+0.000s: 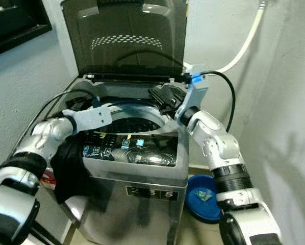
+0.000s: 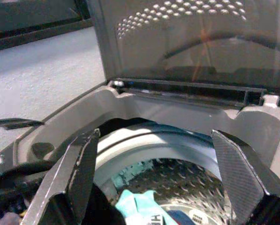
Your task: Clothes washing
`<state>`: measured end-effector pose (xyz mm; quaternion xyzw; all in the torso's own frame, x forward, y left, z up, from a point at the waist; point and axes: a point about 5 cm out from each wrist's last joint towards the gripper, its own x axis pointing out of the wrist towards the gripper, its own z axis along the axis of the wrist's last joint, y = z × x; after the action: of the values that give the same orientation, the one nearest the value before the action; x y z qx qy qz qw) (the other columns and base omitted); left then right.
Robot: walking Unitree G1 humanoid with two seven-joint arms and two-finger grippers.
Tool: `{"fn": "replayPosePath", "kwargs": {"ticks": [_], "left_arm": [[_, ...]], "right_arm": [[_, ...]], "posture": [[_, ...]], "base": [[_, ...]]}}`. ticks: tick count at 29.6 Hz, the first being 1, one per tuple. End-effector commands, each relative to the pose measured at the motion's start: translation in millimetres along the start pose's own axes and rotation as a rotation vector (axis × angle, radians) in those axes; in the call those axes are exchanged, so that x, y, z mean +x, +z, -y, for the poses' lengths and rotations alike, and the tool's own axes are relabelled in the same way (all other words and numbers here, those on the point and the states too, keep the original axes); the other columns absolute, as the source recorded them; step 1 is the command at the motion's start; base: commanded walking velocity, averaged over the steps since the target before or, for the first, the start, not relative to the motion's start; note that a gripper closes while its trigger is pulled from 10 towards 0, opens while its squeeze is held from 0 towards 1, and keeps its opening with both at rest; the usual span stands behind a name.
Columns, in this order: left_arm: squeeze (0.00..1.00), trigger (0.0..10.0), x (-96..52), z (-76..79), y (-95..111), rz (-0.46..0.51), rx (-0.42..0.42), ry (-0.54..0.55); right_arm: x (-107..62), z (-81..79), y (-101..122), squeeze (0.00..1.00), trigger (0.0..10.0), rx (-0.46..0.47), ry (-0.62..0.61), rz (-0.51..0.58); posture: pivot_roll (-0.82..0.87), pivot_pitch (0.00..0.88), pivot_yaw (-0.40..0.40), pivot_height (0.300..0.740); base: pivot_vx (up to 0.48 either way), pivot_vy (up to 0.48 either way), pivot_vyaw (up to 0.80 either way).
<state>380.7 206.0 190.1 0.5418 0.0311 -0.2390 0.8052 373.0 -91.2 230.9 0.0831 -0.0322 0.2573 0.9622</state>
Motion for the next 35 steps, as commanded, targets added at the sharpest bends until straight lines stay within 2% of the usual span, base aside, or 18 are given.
{"fn": "replayPosePath", "kwargs": {"ticks": [1, 2, 4, 7, 11, 15, 17, 19, 20, 22, 23, 25, 27, 28, 30, 31, 33, 35], "left_arm": [[0.0, 10.0, -0.5, 20.3, 0, 0.043, -0.145, -0.105], [0.0, 10.0, -0.5, 20.3, 0, 0.043, -0.145, -0.105], [0.0, 10.0, -8.1, -1.0, 27, 0.279, -0.375, -0.028], [0.0, 10.0, -8.1, -1.0, 27, 0.279, -0.375, -0.028], [0.0, 10.0, -37.9, -25.8, 59, 0.6, -0.505, 0.025], [0.0, 10.0, -46.1, -29.4, 61, 0.628, -0.484, 0.059], [0.0, 10.0, -47.9, -35.6, 58, 0.584, -0.474, 0.134], [0.0, 10.0, -57.4, -60.9, 41, 0.43, -0.467, 0.452], [0.0, 10.0, -57.4, -60.9, 41, 0.43, -0.467, 0.452], [0.0, 10.0, -83.7, -77.5, 14, 0.22, -0.45, 0.771], [0.0, 10.0, -83.7, -77.5, 14, 0.22, -0.45, 0.771], [0.0, 10.0, -104.9, -68.2, -11, 0.075, -0.503, 0.915], [0.0, 10.0, -104.9, -68.2, -11, 0.075, -0.503, 0.915], [0.0, 10.0, -109.3, -54.1, -22, 0.026, -0.554, 0.928], [0.0, 10.0, -109.3, -54.1, -22, 0.026, -0.554, 0.928], [0.0, 10.0, -110.2, -36.2, -29, -0.002, -0.605, 0.926], [0.0, 10.0, -110.2, -36.2, -29, -0.002, -0.605, 0.926], [0.0, 10.0, -103.3, 7.8, -41, -0.012, -0.751, 0.871]], "right_arm": [[0.5, -4.0, 2, 0.0, 10.0, -0.018, 0.017, 0.009], [0.5, -4.0, 2, 0.0, 10.0, -0.018, 0.017, 0.009], [0.5, -3.6, 3, 0.0, 10.0, -0.018, 0.018, 0.009], [0.5, -3.6, 3, 0.0, 10.0, -0.018, 0.018, 0.009], [0.7, -5.1, 1, 0.0, 10.0, -0.016, 0.025, 0.007], [0.9, -6.1, 1, 0.0, 10.0, -0.015, 0.029, 0.006], [0.8, -6.3, 1, 0.0, 10.0, -0.016, 0.03, 0.006], [-0.1, -5.7, 1, 0.0, 10.0, -0.017, 0.028, 0.005], [-0.1, -5.7, 1, 0.0, 10.0, -0.017, 0.028, 0.005], [-1.2, -3.8, 0, 0.0, 10.0, -0.018, 0.022, 0.0], [-1.2, -3.8, 0, 0.0, 10.0, -0.018, 0.022, 0.0], [-1.0, -2.4, -2, 0.0, 10.0, -0.02, 0.019, -0.005], [-1.0, -2.4, -2, 0.0, 10.0, -0.02, 0.019, -0.005], [-0.5, -2.1, -2, 0.0, 10.0, -0.023, 0.02, -0.008], [-0.5, -2.1, -2, 0.0, 10.0, -0.023, 0.02, -0.008], [0.0, -2.2, -2, 0.0, 10.0, -0.024, 0.022, -0.01], [0.0, -2.2, -2, 0.0, 10.0, -0.024, 0.022, -0.01], [0.5, -2.1, -3, 0.0, 10.0, -0.029, 0.022, -0.016]], "posture": [[0.0, 0.0, 0.043, 0.74], [0.0, 0.0, 0.043, 0.74], [0.0, 0.0, 0.042, 0.74], [0.0, 0.0, 0.042, 0.74], [0.01, 0.0, 0.043, 0.74], [0.01, 0.0, 0.043, 0.74], [0.01, 0.0, 0.043, 0.74], [0.0, 0.0, 0.048, 0.74], [0.0, 0.0, 0.048, 0.74], [0.02, 0.0, 0.044, 0.74], [0.02, 0.0, 0.044, 0.74], [0.03, 0.0, 0.041, 0.74], [0.03, 0.0, 0.041, 0.74], [0.03, 0.0, 0.04, 0.74], [0.03, 0.0, 0.04, 0.74], [0.03, 0.0, 0.04, 0.74], [0.03, 0.0, 0.04, 0.74], [0.04, 0.0, 0.038, 0.74]], "base": [[0.0, 0.0, 0.0], [0.0, 0.0, 0.0], [0.0, 0.0, 0.0], [0.0, 0.0, 0.0], [0.0, 0.0, 0.0], [0.0, 0.0, 0.0], [0.0, 0.0, 0.0], [0.0, 0.0, 0.0], [0.0, 0.0, 0.0], [0.0, 0.0, 0.0], [0.0, 0.0, 0.0], [0.0, 0.0, 0.0], [0.0, 0.0, 0.0], [0.0, 0.0, 0.0], [0.0, 0.0, 0.0], [0.0, 0.0, 0.0], [0.0, 0.0, 0.0], [0.0, 0.0, 0.0]]}}
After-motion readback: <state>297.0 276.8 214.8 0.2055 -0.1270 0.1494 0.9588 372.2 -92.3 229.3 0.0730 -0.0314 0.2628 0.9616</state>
